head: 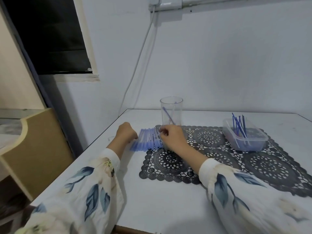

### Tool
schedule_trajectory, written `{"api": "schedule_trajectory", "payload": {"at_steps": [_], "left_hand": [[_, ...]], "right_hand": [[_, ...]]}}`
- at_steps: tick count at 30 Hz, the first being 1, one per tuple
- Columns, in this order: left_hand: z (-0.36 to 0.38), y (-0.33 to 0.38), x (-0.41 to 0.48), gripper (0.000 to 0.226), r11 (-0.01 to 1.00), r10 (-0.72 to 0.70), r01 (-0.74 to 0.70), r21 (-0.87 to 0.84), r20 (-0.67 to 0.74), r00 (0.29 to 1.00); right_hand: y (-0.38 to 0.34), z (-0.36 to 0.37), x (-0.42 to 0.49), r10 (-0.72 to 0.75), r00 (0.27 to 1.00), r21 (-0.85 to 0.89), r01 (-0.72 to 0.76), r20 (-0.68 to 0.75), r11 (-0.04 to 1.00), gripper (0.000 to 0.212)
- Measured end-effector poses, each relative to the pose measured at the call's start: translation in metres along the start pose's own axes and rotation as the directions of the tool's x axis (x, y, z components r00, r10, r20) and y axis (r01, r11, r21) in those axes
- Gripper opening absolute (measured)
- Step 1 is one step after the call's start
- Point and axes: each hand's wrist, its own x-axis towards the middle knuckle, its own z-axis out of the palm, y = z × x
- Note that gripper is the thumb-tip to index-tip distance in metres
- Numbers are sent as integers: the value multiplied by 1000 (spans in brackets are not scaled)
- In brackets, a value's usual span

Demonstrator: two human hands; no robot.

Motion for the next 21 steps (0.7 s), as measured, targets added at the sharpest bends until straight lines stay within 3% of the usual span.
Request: {"api": "schedule_trajectory", "payload": {"at_steps": [3,7,11,14,17,21], "left_hand": [[2,1,-2,31,999,24,-24,48,-13,1000],[3,4,-9,13,990,59,-46,133,-95,994],[3,4,-7,11,991,72,-59,118,-106,992],[-7,6,-5,14,1000,28,-26,17,-126,992],[-25,21,1,14,989,1,-22,-143,-147,989],[-51,57,-6,14,904,47,-110,-413,-158,986]], "right_hand": [[2,6,0,40,991,-133,-23,127,991,20],[4,10,2,121,978,-243,-78,170,967,19],[-3,3,2,211,950,-354,-121,229,928,36],[-8,-8,2,257,922,-407,-125,289,905,41],[-10,-23,6,279,911,-395,-146,304,907,30],[-18,-49,16,234,933,-221,-177,272,959,26]]}}
